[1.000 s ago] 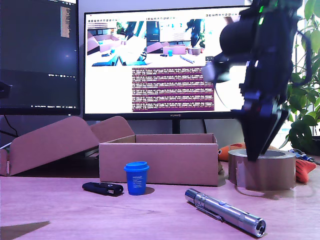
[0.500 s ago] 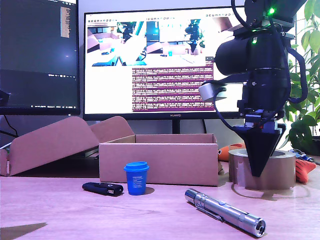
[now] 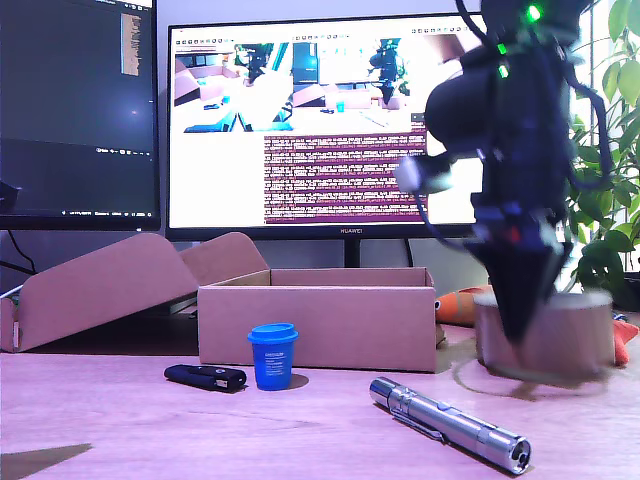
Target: Pick up the tape roll and place it inside the cardboard box
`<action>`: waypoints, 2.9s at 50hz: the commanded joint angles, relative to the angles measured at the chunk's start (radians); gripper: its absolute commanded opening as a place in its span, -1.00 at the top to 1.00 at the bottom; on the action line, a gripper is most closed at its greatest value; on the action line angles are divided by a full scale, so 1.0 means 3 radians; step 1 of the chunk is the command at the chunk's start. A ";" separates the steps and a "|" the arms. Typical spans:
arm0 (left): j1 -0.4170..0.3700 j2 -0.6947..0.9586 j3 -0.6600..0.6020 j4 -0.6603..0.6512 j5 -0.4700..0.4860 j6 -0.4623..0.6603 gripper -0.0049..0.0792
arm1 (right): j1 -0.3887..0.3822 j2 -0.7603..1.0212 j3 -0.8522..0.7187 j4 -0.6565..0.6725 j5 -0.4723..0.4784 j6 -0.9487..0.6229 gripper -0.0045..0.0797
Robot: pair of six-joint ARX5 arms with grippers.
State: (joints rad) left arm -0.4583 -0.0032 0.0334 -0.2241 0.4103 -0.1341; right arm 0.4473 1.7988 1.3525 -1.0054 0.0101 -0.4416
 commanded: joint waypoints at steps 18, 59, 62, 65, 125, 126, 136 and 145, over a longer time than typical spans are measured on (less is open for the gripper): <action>0.0000 -0.0032 -0.0055 0.0022 -0.0003 0.0013 0.93 | 0.0256 0.0014 0.0988 -0.0312 0.0153 0.0178 0.92; 0.0000 -0.0032 -0.0055 -0.0055 -0.0089 0.0013 0.93 | 0.0618 0.0731 0.1029 0.0743 0.0135 0.0161 0.92; 0.0000 -0.0032 -0.0055 -0.0055 -0.0089 0.0013 0.93 | 0.0618 0.0741 0.1029 0.0757 0.0113 0.0161 0.92; 0.0000 -0.0032 -0.0055 -0.0055 -0.0089 0.0013 0.93 | 0.0618 0.0745 0.1029 0.0771 0.0010 0.0163 0.92; 0.0000 -0.0032 -0.0055 -0.0050 -0.0127 0.0013 0.93 | 0.0661 0.0693 0.2107 0.0116 -0.0112 0.0833 0.92; 0.0000 -0.0032 -0.0055 -0.0050 -0.0127 0.0013 0.93 | 0.0662 0.0693 0.2111 0.0173 -0.0113 0.0889 0.92; 0.0000 -0.0032 -0.0055 -0.0051 -0.0146 0.0013 0.93 | 0.0661 0.0692 0.2116 0.0698 -0.0085 0.1217 0.92; 0.0000 -0.0032 -0.0055 -0.0051 -0.0281 0.0013 0.93 | 0.0655 0.0534 0.1987 0.0676 -0.0051 0.1275 0.92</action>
State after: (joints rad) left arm -0.4583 -0.0032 0.0334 -0.2440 0.3347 -0.1337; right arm 0.6430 2.0193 1.9800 -0.8085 -0.0120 -0.0673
